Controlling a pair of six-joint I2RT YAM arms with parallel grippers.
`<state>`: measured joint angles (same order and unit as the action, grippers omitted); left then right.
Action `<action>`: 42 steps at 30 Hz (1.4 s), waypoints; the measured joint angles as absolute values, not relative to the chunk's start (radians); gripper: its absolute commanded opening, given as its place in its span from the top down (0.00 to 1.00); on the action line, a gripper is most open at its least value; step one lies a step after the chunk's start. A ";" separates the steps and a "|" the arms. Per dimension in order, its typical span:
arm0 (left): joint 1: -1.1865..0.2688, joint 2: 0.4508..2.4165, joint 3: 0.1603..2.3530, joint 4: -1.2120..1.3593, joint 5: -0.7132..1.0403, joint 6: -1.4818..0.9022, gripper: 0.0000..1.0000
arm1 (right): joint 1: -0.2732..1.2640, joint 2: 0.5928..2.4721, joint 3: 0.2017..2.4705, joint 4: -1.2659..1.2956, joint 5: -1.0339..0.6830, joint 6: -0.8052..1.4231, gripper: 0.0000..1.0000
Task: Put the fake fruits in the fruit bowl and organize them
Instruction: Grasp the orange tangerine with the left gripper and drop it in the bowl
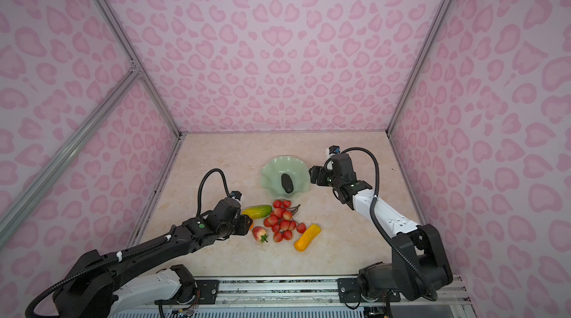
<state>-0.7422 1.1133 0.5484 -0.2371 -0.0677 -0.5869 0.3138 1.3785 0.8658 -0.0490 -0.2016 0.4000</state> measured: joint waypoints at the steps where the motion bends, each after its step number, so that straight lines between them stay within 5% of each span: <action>1: -0.749 1.096 0.574 -0.237 -0.060 -0.575 0.60 | 0.314 1.380 0.866 -0.049 -0.202 0.400 0.13; 6: -0.752 1.138 0.717 -0.234 -0.068 -0.497 0.60 | 0.313 1.399 0.883 -0.052 -0.203 0.397 0.15; 16: -0.699 1.676 1.213 -0.186 -0.048 -0.299 0.62 | 0.359 1.254 0.745 -0.170 -0.187 0.402 0.18; 23: -0.631 1.872 1.317 -0.186 0.010 -0.322 0.61 | 0.474 1.057 0.616 -0.332 -0.131 0.454 0.19; 31: -0.628 1.936 1.327 -0.184 0.064 -0.373 0.33 | 0.619 0.937 0.534 -0.457 -0.135 0.584 0.20; 42: -0.626 1.710 1.293 -0.139 0.051 -0.388 0.24 | 0.723 0.984 0.415 -0.346 -0.189 0.806 0.21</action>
<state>-0.6258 1.7100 1.2926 -0.1387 0.0513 -0.3878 0.7235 0.9840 0.4152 -0.3462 -0.1890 0.8062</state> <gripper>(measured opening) 0.756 0.794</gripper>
